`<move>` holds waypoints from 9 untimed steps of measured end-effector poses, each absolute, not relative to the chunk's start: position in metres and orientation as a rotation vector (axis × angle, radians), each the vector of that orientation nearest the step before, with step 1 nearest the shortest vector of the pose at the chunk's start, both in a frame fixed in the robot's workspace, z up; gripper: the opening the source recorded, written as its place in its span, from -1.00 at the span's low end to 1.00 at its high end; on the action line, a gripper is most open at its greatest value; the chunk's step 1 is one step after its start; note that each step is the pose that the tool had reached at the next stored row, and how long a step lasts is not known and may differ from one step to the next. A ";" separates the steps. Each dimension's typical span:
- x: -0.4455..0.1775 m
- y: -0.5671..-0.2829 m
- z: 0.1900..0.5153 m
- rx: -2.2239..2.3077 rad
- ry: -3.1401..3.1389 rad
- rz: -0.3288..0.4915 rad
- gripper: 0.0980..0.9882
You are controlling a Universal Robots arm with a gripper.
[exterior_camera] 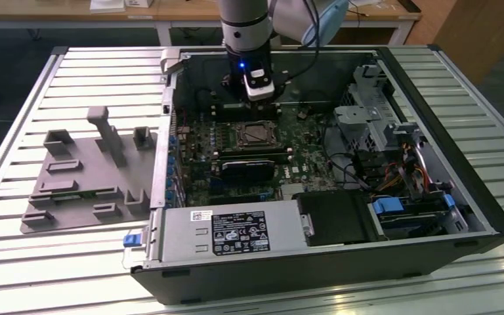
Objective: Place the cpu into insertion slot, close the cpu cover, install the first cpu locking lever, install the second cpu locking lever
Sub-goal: 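Install the first cpu locking lever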
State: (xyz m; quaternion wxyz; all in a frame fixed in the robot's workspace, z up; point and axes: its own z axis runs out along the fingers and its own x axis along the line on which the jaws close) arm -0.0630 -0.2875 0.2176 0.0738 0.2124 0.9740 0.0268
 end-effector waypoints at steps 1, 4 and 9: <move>-0.063 -0.288 0.218 0.637 2.924 0.074 -0.99; -0.063 -0.292 0.218 0.636 2.923 0.061 -0.99; -0.063 -0.297 0.217 0.635 2.921 0.045 -0.99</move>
